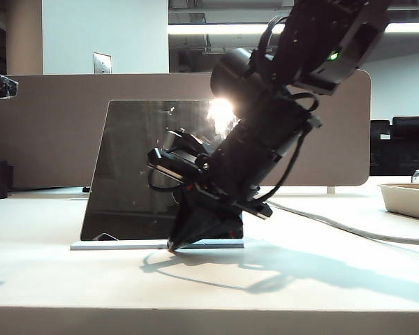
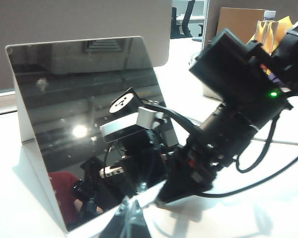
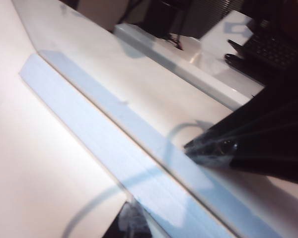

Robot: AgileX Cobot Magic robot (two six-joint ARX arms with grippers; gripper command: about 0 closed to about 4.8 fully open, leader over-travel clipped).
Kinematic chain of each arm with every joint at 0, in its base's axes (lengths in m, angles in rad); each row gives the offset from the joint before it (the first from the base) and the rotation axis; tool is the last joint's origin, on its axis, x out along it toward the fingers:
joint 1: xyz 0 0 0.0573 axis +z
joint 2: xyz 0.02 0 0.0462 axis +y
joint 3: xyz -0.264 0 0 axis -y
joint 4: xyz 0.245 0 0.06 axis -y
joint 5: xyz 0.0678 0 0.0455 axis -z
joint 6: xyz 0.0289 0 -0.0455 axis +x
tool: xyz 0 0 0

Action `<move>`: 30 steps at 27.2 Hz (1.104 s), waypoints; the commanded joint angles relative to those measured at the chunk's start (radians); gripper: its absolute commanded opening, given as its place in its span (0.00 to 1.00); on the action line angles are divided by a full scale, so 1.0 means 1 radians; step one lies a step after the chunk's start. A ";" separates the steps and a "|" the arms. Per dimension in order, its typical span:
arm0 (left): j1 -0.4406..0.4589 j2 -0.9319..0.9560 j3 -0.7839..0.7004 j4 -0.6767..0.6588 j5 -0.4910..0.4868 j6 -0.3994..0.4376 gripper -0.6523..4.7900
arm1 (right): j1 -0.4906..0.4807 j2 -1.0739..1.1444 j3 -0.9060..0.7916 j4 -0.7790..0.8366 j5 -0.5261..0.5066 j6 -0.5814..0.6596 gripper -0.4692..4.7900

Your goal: Push the base of the mirror on the table to move it forward for a short distance.

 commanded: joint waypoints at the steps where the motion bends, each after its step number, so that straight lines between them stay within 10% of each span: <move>1: 0.000 0.000 0.001 0.013 0.004 0.004 0.12 | -0.016 0.030 0.032 -0.015 0.020 -0.005 0.08; 30: 0.001 0.000 0.001 0.013 0.004 0.004 0.12 | -0.106 0.158 0.105 0.140 0.021 -0.023 0.08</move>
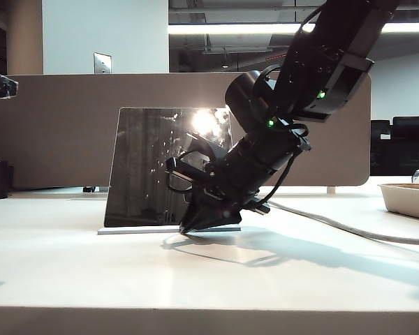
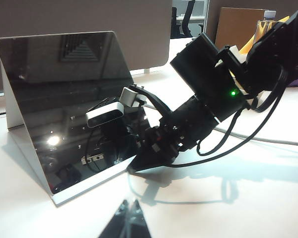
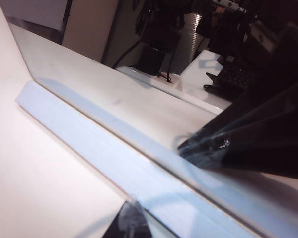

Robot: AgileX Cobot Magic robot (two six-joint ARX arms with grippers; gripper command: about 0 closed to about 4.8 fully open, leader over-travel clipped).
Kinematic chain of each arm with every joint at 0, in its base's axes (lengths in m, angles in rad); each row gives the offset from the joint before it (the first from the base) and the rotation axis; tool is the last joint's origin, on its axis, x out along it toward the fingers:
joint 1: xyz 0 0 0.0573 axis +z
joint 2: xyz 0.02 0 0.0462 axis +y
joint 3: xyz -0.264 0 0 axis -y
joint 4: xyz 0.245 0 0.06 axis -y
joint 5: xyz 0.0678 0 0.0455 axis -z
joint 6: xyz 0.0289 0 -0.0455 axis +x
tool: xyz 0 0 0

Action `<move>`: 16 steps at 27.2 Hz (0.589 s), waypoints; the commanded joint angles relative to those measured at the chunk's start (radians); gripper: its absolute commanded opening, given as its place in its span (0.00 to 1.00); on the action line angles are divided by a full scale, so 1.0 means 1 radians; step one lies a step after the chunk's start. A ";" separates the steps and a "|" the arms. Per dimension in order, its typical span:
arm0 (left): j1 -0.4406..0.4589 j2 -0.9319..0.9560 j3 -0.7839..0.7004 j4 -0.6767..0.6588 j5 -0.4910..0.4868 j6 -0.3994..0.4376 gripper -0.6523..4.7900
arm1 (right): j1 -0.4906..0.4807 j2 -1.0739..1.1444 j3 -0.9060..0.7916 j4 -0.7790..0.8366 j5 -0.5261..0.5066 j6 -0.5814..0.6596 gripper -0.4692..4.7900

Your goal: Push the base of the mirror on the table to move it forward for a short distance.

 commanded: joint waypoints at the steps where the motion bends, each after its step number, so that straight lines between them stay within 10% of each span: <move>1: 0.001 0.000 0.001 0.013 0.004 0.004 0.12 | 0.000 0.020 -0.006 -0.005 0.031 -0.003 0.08; 16: 0.001 0.000 0.001 0.013 0.004 0.004 0.12 | -0.011 0.034 0.037 0.093 0.095 -0.003 0.08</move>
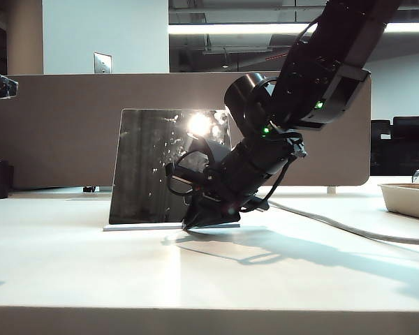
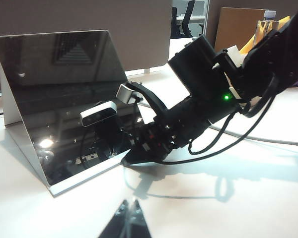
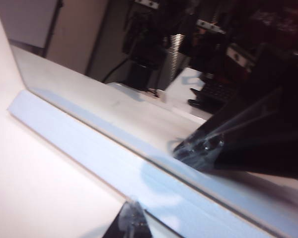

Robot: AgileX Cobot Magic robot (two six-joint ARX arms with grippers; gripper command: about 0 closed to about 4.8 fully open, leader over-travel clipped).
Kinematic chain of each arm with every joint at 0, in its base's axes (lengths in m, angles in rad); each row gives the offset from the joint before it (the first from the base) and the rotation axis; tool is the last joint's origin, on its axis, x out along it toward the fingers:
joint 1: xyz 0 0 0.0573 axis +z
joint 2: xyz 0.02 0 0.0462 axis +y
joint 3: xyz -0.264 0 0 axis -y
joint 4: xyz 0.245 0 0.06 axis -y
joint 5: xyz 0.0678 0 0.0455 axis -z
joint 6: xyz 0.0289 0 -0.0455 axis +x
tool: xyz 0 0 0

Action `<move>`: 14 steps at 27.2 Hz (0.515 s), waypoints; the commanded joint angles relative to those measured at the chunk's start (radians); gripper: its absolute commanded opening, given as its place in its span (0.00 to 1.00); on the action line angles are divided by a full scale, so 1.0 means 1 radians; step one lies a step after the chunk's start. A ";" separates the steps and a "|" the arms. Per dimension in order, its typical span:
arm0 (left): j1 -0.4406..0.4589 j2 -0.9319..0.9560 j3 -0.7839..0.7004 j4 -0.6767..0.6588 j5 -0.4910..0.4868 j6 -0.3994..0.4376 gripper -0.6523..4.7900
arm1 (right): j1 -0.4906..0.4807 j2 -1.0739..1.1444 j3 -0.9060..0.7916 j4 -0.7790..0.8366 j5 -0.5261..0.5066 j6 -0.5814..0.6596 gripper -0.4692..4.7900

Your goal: Push the base of the mirror on the table to move it forward for a short distance.

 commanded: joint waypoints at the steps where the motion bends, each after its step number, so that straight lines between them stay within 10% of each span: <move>1: 0.001 0.000 0.001 0.013 0.004 0.004 0.12 | -0.007 0.011 0.033 0.001 0.023 -0.003 0.08; 14: 0.001 0.000 0.001 0.013 0.004 0.004 0.12 | -0.009 0.098 0.161 -0.023 0.029 -0.003 0.08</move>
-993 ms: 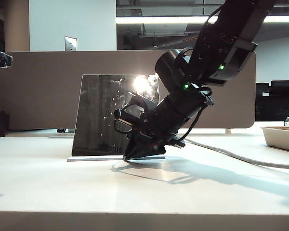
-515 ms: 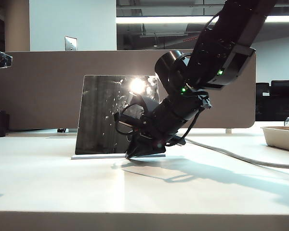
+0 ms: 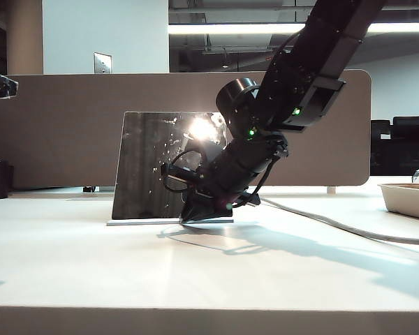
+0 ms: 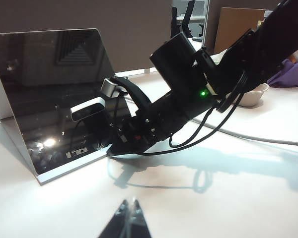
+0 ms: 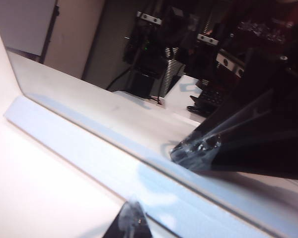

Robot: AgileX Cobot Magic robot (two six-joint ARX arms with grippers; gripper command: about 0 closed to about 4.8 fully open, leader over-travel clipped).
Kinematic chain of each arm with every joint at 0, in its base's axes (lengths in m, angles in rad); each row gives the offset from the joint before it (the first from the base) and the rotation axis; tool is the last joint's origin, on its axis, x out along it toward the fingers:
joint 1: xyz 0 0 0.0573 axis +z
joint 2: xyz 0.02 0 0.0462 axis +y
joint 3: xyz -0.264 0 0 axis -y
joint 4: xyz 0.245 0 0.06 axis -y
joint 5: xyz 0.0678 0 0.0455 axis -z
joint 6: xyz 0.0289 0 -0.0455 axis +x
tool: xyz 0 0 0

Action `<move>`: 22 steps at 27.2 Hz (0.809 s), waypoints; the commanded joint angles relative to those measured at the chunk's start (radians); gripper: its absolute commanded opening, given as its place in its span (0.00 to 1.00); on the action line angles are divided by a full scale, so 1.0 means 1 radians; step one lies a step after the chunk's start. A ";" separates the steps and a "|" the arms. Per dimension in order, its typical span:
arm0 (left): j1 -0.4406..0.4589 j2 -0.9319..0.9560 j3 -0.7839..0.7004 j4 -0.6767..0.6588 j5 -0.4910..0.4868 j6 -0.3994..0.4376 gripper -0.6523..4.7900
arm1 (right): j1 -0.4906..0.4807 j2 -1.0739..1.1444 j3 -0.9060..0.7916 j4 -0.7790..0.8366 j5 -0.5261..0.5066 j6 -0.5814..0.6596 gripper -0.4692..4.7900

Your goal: Push the base of the mirror on the table to move it forward for a short distance.

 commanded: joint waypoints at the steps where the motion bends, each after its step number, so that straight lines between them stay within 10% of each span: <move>1: 0.001 0.000 0.001 0.013 0.004 0.004 0.12 | 0.000 0.014 0.009 0.027 0.017 -0.003 0.08; 22: 0.000 0.000 0.001 0.013 0.004 0.004 0.12 | 0.003 0.047 0.056 -0.004 -0.033 0.008 0.08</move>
